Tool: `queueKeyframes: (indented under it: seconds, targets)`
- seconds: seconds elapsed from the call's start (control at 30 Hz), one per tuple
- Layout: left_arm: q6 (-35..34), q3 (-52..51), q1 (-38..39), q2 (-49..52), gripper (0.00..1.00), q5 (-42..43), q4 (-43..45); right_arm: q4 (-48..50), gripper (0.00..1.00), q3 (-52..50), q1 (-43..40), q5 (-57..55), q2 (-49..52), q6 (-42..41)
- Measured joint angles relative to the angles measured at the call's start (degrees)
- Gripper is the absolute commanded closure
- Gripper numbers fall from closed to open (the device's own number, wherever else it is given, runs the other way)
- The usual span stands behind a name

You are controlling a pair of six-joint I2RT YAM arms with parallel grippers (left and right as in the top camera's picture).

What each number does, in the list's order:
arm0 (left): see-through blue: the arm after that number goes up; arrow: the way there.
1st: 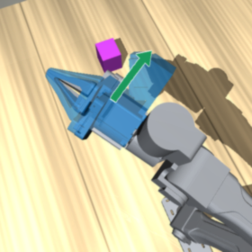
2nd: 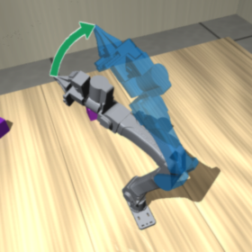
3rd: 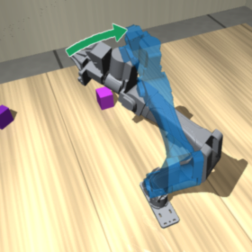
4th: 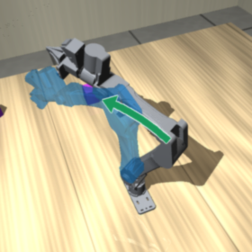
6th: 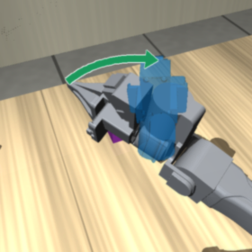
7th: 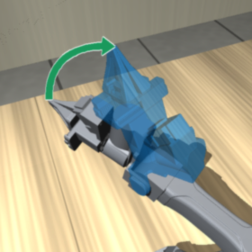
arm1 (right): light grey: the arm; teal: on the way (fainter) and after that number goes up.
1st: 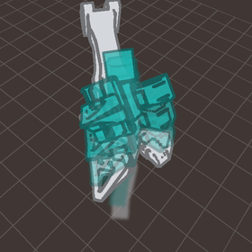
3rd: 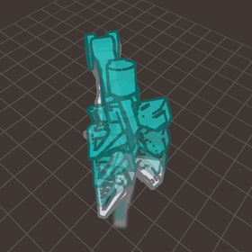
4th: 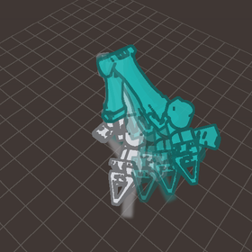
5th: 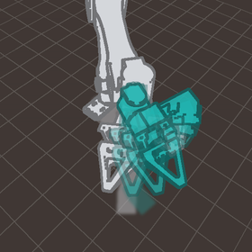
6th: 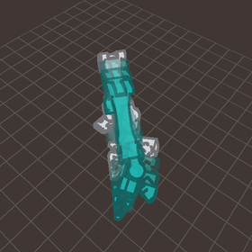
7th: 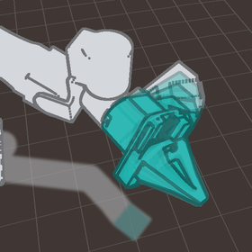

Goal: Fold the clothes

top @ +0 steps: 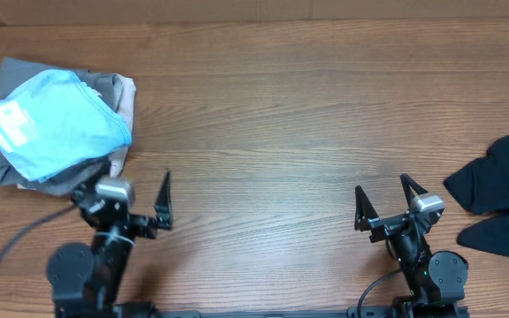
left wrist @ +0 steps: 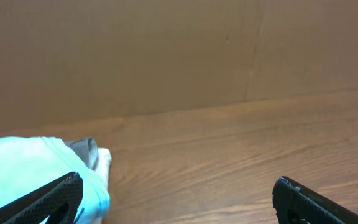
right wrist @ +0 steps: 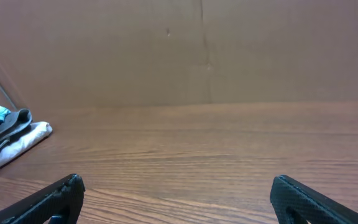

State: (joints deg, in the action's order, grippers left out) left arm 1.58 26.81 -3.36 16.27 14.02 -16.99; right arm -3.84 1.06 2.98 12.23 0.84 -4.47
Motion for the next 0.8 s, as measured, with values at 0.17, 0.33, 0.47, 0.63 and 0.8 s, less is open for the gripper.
queueKeyframes:
  seconds: [0.17, 0.33, 0.47, 0.63, 0.8]
  targets:
    - [-0.7, -10.3, 0.0, -9.7, 0.0, 0.4, 2.9, 0.0, 0.0, 0.0, 0.0, 0.0, 0.0, 0.0]
    - [-2.3, -17.5, 0.0, -15.2, 0.0, 0.4, 7.1, 0.0, 0.0, 0.0, 0.0, 0.0, 0.0, 0.0]
    - [-3.4, -22.7, 0.0, -15.3, 0.0, 0.4, 12.9, 0.0, 0.0, 0.0, 0.0, 0.0, 0.0, 0.0]
    - [-4.5, -26.3, 0.7, -15.3, 0.0, 0.5, 13.8, 0.0, 0.0, 0.0, 0.0, 0.0, 0.0, 0.0]
    - [-4.7, -26.3, 0.8, -15.4, 0.0, 0.5, 13.9, 0.0, 0.0, 0.0, 0.0, 0.0, 0.0, 0.0]
